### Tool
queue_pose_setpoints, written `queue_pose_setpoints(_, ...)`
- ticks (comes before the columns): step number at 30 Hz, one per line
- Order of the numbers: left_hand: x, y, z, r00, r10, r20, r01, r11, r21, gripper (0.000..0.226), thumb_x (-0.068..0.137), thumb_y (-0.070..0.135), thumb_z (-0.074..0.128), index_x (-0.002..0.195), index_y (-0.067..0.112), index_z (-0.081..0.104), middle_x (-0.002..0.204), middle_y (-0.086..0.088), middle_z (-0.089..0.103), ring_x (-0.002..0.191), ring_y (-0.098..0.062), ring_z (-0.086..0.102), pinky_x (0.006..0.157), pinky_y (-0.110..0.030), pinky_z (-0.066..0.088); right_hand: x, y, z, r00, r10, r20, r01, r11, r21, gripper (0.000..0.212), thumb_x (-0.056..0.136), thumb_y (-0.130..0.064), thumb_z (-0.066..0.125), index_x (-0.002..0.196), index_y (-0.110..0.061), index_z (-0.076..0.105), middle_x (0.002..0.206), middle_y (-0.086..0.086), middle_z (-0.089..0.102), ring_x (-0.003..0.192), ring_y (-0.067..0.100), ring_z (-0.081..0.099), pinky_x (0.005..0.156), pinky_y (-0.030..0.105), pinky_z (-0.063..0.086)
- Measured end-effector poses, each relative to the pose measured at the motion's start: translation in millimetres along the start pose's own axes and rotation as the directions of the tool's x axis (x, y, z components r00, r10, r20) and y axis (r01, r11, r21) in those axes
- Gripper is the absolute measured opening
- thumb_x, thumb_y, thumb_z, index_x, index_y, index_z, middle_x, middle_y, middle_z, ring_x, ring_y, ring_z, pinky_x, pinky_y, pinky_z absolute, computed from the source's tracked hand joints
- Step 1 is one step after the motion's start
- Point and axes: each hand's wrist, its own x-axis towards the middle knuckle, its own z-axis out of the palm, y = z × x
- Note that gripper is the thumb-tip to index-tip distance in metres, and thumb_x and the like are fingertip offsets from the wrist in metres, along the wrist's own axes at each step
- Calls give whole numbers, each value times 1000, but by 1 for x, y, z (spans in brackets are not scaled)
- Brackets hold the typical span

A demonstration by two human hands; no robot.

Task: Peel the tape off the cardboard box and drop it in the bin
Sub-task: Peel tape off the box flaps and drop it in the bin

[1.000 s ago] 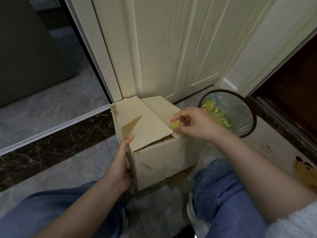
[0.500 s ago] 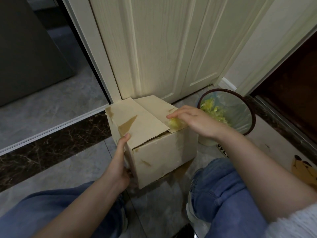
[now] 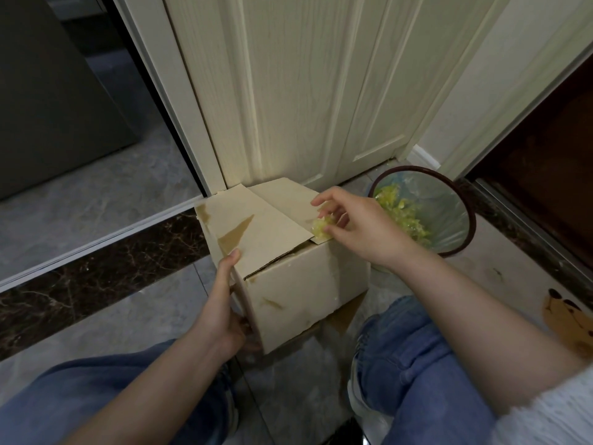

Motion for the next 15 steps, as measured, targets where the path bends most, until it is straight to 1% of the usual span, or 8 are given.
queue_pose_setpoints(3,1,1,-1,1000,-6,-3,6,1000,-24,96,57,81,67,139,35,49,132,-27,55,117,-51,51,102,-73,36,-1,-3,9,990,-65,-129,61,998,-32,23,84,-5,74,103,-18,69,94,-9,65,82,5,60,73,13,49)
queue_pose_setpoints(5,1,2,-2,1000,-14,-11,14,999,-45,92,61,82,65,139,35,50,133,-27,54,117,-50,51,101,-73,36,-2,-1,13,977,-127,-173,117,991,-70,16,82,-6,77,95,-15,72,90,-7,67,79,5,60,73,17,52)
queue_pose_setpoints(7,3,3,-4,1000,-27,-12,26,998,-55,89,64,82,64,137,34,51,132,-27,55,117,-50,51,99,-73,36,-1,1,14,967,-168,-192,149,983,-109,13,82,-7,77,93,-13,74,89,-3,69,80,8,62,75,28,56)
queue_pose_setpoints(9,3,3,-4,999,-37,2,37,998,-57,90,63,83,64,137,32,52,131,-28,55,117,-51,51,94,-73,37,-1,0,17,948,-227,-222,193,967,-163,13,81,-5,76,92,-10,71,90,0,68,84,13,61,74,36,56)
queue_pose_setpoints(11,5,3,-4,998,-53,38,55,996,-66,97,59,86,66,138,32,53,133,-29,55,118,-53,50,89,-74,40,-3,-4,23,911,-299,-283,250,948,-198,13,81,0,73,90,-7,66,91,4,65,88,19,59,74,37,53)
queue_pose_setpoints(13,6,3,-5,995,-65,73,70,995,-69,104,52,87,68,139,32,55,135,-29,54,120,-54,50,92,-78,39,-3,-7,28,876,-336,-346,278,938,-207,15,81,4,70,88,-5,61,92,6,62,90,22,56,75,37,50)
queue_pose_setpoints(15,6,4,-5,995,-63,82,68,996,-63,106,49,87,69,139,32,56,136,-28,55,121,-54,50,95,-79,36,-2,-5,29,865,-341,-369,284,938,-201,15,82,4,70,88,-6,60,93,7,61,91,22,56,75,38,50)
